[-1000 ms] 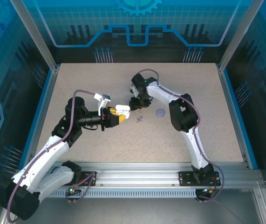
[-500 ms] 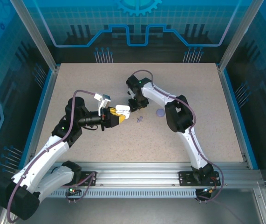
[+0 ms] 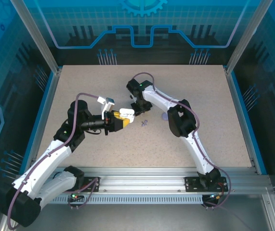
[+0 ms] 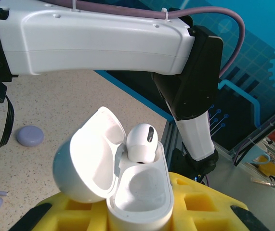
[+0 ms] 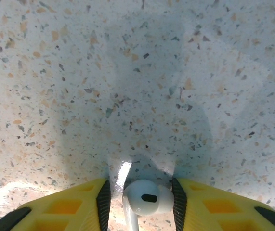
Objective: Insert the wireless bluetooth earbuds into the charging case
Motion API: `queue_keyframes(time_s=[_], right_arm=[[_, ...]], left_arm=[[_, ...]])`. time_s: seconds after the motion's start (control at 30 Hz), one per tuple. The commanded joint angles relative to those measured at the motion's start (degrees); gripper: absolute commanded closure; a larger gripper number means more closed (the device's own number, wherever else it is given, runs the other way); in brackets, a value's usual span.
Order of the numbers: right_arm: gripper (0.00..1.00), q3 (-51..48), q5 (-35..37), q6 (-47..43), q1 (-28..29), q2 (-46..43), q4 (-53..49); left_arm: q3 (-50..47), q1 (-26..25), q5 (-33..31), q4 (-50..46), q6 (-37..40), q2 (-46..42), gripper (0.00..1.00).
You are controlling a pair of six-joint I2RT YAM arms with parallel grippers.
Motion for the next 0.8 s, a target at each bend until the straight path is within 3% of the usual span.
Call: queue_keyframes(time_s=[0.0, 0.27, 0.77], right_arm=[[0.63, 0.06, 1.47, -0.24, 0.54, 3.52, -2.82], [0.76, -0.65, 1.37, 0.53, 0.47, 2.42, -1.72], [0.78, -13.3, -0.16, 3.2, -1.75, -10.63, 9.79]], left_arm=[[-0.55, 0.36, -0.6, 1.78, 0.03, -0.37, 0.88], [-0.51, 0.36, -0.59, 1.44, 0.2, -0.55, 0.88], [-0.71, 0.36, -1.28, 1.25, 0.47, -0.36, 0.88]])
